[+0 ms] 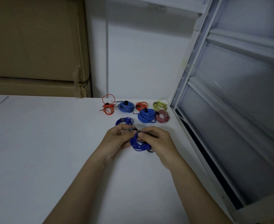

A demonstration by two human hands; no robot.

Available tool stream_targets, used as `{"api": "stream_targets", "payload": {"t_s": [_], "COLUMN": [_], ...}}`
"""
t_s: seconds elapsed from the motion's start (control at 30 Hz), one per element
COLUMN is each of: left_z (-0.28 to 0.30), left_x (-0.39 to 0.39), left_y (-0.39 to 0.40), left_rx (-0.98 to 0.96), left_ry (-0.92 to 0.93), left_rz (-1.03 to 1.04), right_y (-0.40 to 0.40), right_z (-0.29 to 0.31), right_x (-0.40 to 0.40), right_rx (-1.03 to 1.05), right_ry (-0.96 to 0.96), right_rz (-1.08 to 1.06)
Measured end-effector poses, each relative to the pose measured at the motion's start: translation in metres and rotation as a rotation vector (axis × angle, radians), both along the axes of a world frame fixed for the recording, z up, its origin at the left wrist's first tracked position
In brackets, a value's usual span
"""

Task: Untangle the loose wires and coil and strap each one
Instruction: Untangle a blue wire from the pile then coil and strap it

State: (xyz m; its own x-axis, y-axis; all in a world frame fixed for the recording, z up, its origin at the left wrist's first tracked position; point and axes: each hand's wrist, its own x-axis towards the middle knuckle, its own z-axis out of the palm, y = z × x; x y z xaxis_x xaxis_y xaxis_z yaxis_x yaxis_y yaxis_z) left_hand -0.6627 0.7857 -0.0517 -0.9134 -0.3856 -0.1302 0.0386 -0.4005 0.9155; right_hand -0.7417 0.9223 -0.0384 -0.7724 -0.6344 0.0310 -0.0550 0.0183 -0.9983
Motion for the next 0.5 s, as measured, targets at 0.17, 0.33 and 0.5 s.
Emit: {"api": "stream_targets", "payload": {"t_s": [0.17, 0.33, 0.5], "left_z": [0.003, 0.005, 0.013], "left_x": [0.000, 0.000, 0.000], "left_y": [0.000, 0.000, -0.001], "left_rx": [0.031, -0.003, -0.058], "left_ry": [0.030, 0.050, 0.016], "left_rz": [-0.043, -0.045, -0.035], "right_y": [0.001, 0.000, 0.000], "right_z": [0.004, 0.005, 0.010], "right_x": [-0.001, -0.002, -0.003], "right_rx": [0.029, 0.031, 0.033], "right_ry": [-0.025, -0.028, 0.081], "right_rz": [-0.003, -0.039, -0.058]}}
